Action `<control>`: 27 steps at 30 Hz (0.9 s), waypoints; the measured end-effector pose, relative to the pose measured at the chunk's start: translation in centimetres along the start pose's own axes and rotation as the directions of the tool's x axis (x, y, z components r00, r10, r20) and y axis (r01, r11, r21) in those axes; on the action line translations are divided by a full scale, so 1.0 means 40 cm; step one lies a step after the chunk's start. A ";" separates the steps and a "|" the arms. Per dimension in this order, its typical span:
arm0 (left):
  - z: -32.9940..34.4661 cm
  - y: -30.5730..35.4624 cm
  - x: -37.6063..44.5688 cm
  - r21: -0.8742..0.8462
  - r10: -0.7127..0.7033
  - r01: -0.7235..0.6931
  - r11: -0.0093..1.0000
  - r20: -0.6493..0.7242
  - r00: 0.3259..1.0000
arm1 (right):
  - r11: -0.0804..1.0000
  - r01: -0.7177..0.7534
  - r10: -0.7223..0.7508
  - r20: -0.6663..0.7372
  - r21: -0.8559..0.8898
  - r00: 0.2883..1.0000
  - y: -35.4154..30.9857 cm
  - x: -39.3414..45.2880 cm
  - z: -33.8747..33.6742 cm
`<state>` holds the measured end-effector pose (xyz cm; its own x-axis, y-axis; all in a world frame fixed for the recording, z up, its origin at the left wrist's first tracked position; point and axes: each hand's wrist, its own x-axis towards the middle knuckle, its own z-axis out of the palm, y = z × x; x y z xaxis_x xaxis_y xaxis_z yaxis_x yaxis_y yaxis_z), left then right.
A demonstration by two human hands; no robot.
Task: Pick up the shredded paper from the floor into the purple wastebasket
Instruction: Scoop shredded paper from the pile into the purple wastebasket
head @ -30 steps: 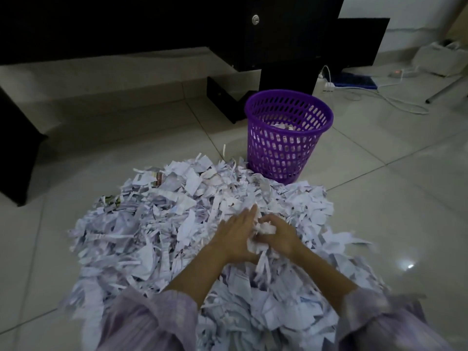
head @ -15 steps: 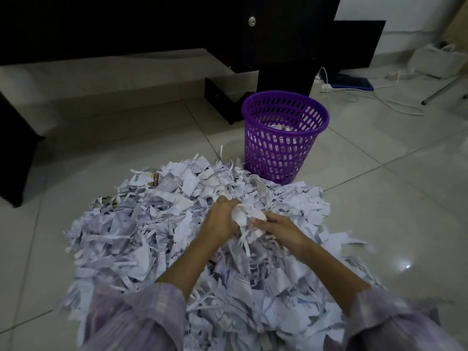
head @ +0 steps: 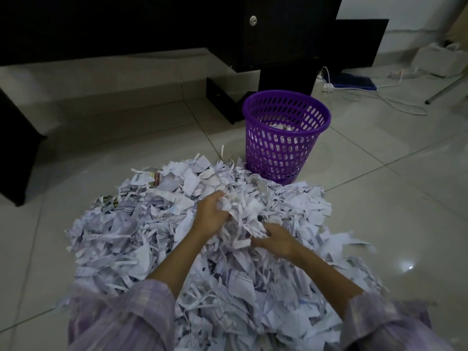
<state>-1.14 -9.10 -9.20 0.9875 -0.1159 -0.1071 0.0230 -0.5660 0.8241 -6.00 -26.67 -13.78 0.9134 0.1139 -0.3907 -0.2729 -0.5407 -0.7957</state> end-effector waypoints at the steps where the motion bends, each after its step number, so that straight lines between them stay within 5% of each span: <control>1: -0.009 0.001 0.002 -0.012 -0.019 0.019 1.000 -0.017 1.000 | 0.999 -0.019 0.019 -0.006 -0.042 1.000 0.005 0.000 -0.008; 5: -0.047 -0.009 0.017 -0.110 -0.122 0.108 0.988 -0.124 0.985 | 0.983 -0.078 0.073 -0.038 -0.166 0.997 0.036 -0.007 -0.054; 18: -0.090 -0.003 0.026 -0.169 -0.244 0.196 0.966 -0.340 0.908 | 0.967 -0.254 0.229 -0.356 -0.022 0.906 0.086 -0.014 -0.128; 27: -0.092 -0.015 0.024 -0.199 -0.261 0.198 0.960 -0.377 0.889 | 0.909 -0.390 0.350 -0.242 -0.147 0.905 0.066 -0.026 -0.131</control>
<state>0.37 -5.88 -7.76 0.9303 0.3526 -0.1006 0.2483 -0.4040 0.8804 -6.09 -32.57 -13.06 0.8044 -0.2875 -0.5198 -0.5601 -0.6587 -0.5025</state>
